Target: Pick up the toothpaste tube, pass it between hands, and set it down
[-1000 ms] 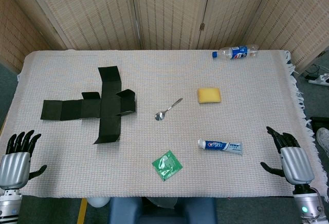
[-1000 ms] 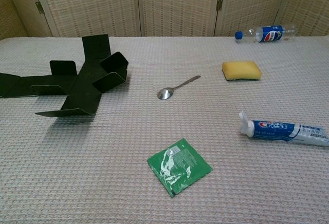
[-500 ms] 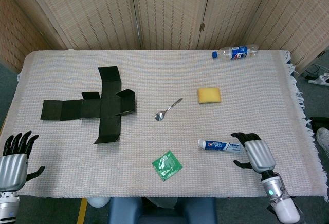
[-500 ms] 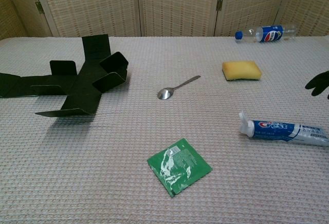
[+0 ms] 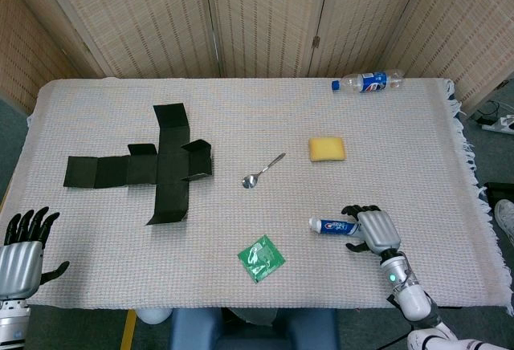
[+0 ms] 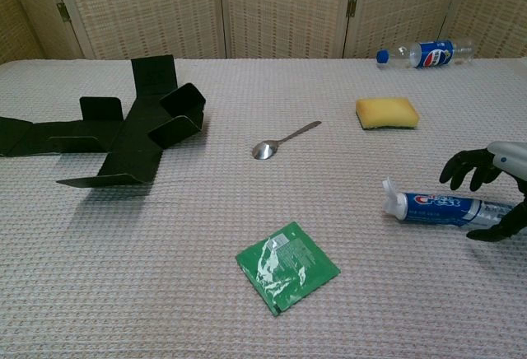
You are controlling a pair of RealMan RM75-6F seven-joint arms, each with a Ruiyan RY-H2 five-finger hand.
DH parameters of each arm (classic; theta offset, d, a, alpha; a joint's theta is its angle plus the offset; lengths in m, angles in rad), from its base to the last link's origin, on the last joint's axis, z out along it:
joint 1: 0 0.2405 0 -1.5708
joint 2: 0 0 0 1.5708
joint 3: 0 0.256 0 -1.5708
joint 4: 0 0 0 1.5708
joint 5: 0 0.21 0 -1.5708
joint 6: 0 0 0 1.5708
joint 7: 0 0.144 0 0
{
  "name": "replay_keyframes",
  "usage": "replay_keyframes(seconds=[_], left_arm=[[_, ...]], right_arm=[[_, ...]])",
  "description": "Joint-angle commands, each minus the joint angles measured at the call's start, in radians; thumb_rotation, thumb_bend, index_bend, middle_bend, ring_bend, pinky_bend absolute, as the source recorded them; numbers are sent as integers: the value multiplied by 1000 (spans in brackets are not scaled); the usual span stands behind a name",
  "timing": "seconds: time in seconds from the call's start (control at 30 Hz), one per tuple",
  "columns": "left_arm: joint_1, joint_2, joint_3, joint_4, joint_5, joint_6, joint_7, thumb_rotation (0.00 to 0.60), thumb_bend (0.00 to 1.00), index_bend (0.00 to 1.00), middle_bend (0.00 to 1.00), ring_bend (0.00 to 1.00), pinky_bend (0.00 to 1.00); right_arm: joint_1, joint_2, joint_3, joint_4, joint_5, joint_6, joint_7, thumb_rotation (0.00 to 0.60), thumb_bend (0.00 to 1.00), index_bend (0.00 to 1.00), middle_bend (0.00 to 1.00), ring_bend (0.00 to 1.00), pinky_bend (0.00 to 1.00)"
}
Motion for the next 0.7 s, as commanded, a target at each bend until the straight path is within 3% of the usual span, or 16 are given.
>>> replay_keyframes(seconds=[0.03, 0.3, 0.7], left_arm=[[-1, -2, 1, 1, -1, -3, 0, 600, 178, 178, 125, 73, 0], [1, -2, -1, 7, -5, -5, -5, 600, 178, 177, 126, 71, 0], [1, -8, 0, 21, -6, -11, -13, 600, 178, 168, 126, 67, 0]], right_arm=[[16, -22, 4, 26, 13, -15, 3, 600, 316, 364, 366, 340, 264], [43, -54, 8, 66, 35, -38, 13, 600, 388, 400, 411, 373, 287], [57, -63, -5, 55, 34, -28, 2, 600, 394, 433, 438, 400, 290]])
